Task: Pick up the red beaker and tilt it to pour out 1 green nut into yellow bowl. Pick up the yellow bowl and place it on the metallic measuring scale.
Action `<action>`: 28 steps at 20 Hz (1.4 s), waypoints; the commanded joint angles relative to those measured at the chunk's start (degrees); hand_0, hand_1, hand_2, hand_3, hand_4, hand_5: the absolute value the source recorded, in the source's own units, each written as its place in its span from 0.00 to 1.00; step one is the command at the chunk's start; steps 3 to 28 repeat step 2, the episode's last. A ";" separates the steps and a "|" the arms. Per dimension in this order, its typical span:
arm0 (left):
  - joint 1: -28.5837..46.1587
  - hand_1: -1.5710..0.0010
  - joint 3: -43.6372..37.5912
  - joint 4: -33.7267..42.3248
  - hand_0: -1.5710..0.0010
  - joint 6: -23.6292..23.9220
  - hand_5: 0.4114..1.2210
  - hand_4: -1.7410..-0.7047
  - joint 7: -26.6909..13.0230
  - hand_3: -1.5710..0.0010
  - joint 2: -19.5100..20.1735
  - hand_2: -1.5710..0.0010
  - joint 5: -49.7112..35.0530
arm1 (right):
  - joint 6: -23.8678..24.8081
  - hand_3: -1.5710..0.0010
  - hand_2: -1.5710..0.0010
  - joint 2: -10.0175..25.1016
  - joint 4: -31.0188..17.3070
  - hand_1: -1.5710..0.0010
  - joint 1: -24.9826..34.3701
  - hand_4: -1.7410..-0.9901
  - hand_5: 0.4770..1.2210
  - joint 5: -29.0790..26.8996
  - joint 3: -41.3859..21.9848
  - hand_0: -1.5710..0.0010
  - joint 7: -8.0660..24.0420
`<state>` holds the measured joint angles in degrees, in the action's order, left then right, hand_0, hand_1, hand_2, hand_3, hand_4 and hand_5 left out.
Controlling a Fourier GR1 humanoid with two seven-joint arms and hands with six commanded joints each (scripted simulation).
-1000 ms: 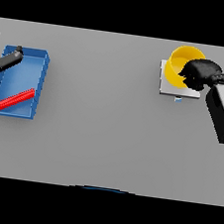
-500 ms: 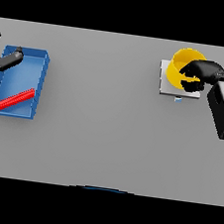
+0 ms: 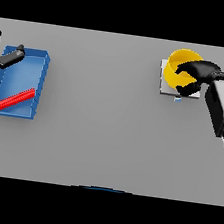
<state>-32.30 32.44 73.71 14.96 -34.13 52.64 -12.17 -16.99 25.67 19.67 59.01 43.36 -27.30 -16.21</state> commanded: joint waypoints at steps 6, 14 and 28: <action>0.07 1.00 -0.27 -0.73 1.00 0.19 0.40 0.89 0.43 1.00 -0.20 1.00 -0.08 | -0.16 0.78 0.93 -0.20 -1.12 0.97 0.59 0.58 0.34 0.38 -0.23 0.97 -0.86; 0.07 1.00 -0.27 -0.73 1.00 0.19 0.40 0.89 0.43 1.00 -0.20 1.00 -0.08 | -0.16 0.78 0.93 -0.20 -1.12 0.97 0.59 0.58 0.34 0.38 -0.23 0.97 -0.86; 0.07 1.00 -0.27 -0.73 1.00 0.19 0.40 0.89 0.43 1.00 -0.20 1.00 -0.08 | -0.16 0.78 0.93 -0.20 -1.12 0.97 0.59 0.58 0.34 0.38 -0.23 0.97 -0.86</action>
